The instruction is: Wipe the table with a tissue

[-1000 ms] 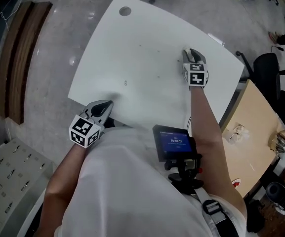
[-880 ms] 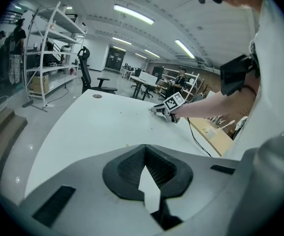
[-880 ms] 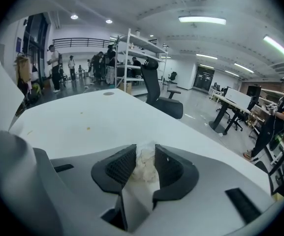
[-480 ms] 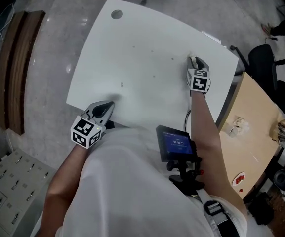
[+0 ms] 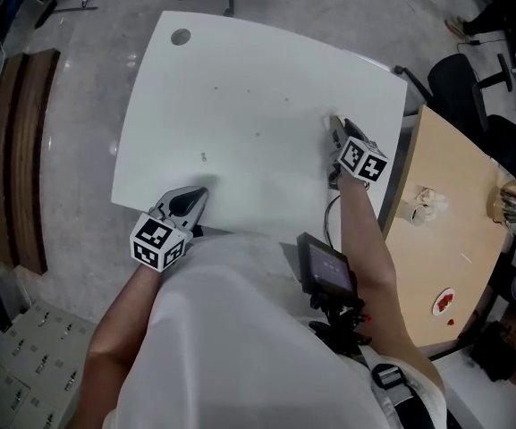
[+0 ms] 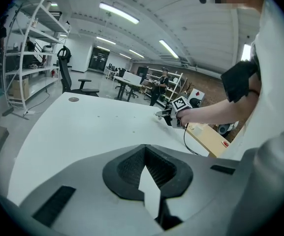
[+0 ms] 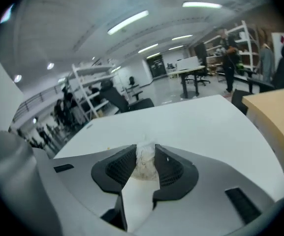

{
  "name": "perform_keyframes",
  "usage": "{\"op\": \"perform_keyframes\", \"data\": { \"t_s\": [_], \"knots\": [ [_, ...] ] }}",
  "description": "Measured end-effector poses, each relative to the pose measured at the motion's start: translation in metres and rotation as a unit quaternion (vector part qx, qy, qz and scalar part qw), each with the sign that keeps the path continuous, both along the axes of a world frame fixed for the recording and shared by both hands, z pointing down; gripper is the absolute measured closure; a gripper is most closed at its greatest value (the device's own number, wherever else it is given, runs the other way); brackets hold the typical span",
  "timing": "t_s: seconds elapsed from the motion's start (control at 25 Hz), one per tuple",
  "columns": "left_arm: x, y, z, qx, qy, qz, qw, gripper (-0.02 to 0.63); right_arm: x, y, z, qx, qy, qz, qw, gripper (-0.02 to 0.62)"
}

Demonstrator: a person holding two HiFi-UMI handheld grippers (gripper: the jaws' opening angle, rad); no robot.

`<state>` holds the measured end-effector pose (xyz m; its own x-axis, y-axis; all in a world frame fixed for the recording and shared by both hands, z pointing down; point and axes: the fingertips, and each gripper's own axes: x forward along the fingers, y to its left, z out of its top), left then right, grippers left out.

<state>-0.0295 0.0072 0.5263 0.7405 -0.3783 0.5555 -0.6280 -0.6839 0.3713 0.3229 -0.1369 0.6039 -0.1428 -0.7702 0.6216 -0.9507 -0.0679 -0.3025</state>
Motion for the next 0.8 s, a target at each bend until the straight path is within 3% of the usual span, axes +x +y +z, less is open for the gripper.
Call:
{"op": "perform_keyframes", "data": {
  "t_s": [0.16, 0.32, 0.44, 0.56, 0.8],
  "knots": [
    [0.007, 0.000, 0.000, 0.003, 0.004, 0.013, 0.9999, 0.601, 0.049, 0.027, -0.007, 0.028, -0.051, 0.095, 0.994, 0.477],
    [0.013, 0.002, 0.002, 0.002, 0.007, 0.023, 0.9997, 0.601, 0.071, 0.047, -0.001, 0.019, -0.038, 0.110, 0.993, 0.477],
    [0.013, 0.000, 0.001, 0.004, 0.008, 0.025, 0.9997, 0.601, 0.059, 0.049, 0.005, 0.007, -0.016, 0.085, 0.996, 0.477],
    [0.009, -0.004, -0.001, 0.006, 0.008, 0.021, 0.9997, 0.601, 0.040, 0.039, 0.017, -0.006, 0.030, 0.030, 0.999, 0.477],
    [-0.003, -0.006, -0.002, 0.004, 0.005, 0.001, 1.0000, 0.601, 0.013, 0.011, 0.022, -0.013, 0.147, -0.052, 0.988, 0.479]
  ]
}}
